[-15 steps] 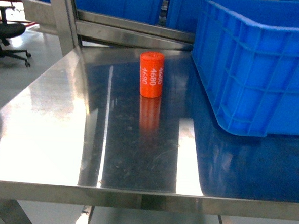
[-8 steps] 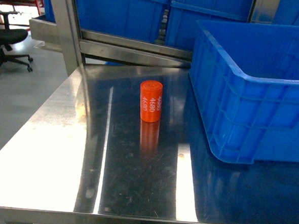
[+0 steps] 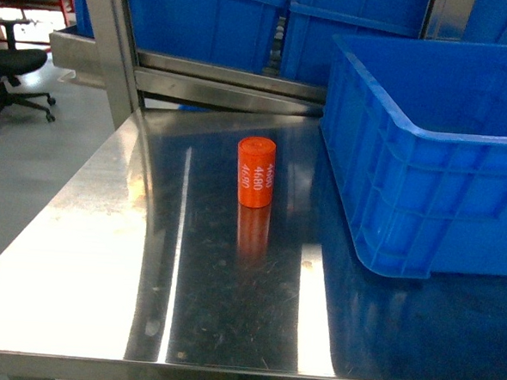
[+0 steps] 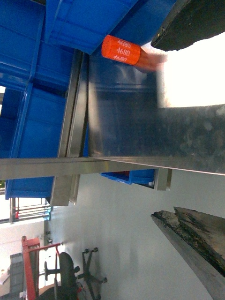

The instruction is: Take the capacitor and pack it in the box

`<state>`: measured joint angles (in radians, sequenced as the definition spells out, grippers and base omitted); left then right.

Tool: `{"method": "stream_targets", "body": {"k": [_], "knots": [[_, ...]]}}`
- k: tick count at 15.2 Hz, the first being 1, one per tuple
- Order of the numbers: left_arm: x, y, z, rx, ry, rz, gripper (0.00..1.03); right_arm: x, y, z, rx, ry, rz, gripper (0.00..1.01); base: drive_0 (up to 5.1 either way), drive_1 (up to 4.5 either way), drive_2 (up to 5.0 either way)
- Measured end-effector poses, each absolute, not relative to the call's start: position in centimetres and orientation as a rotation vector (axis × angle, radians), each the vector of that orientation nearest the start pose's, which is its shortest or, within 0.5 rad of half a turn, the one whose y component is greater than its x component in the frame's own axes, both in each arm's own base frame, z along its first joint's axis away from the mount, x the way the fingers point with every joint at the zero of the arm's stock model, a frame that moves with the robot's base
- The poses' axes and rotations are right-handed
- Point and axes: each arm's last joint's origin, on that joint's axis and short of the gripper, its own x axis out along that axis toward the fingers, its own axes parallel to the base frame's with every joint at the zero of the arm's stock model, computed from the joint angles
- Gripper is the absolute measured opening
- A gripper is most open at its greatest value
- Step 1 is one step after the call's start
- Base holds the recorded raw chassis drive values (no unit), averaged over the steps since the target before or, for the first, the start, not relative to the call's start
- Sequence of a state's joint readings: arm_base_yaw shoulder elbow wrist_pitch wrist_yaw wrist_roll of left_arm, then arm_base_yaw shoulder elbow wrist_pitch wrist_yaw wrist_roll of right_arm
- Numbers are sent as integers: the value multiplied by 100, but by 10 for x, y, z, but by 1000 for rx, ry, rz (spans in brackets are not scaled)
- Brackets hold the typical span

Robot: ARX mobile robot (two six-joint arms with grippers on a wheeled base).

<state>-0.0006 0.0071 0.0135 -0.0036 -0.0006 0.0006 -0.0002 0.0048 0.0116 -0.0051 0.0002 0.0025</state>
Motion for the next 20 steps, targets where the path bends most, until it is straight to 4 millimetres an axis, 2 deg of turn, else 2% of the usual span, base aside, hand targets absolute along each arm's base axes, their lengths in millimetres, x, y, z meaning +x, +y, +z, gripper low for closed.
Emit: {"method": "stream_targets", "body": {"k": [7, 8, 10, 12, 14, 17, 20], "knots": [[98, 0, 166, -4, 12, 7, 98, 97, 0, 167, 2, -2, 0, 98, 0, 0, 0], [102, -2, 167, -22, 22, 34, 98, 97, 0, 167, 2, -1, -1, 98, 0, 0, 0], [126, -7, 180, -40, 15, 56, 98, 97, 0, 167, 2, -2, 0, 98, 0, 0, 0], [170, -19, 204, -59, -57, 30, 98, 97, 0, 167, 2, -2, 0, 98, 0, 0, 0], [209, -37, 210, -60, -63, -44, 98, 97, 0, 167, 2, -2, 0, 98, 0, 0, 0], [263, -67, 193, -26, 41, -115, 98, 97, 0, 167, 2, -1, 0, 98, 0, 0, 0], [301, -97, 172, 10, 132, -208, 98, 97, 0, 167, 2, -2, 0, 98, 0, 0, 0]]}}
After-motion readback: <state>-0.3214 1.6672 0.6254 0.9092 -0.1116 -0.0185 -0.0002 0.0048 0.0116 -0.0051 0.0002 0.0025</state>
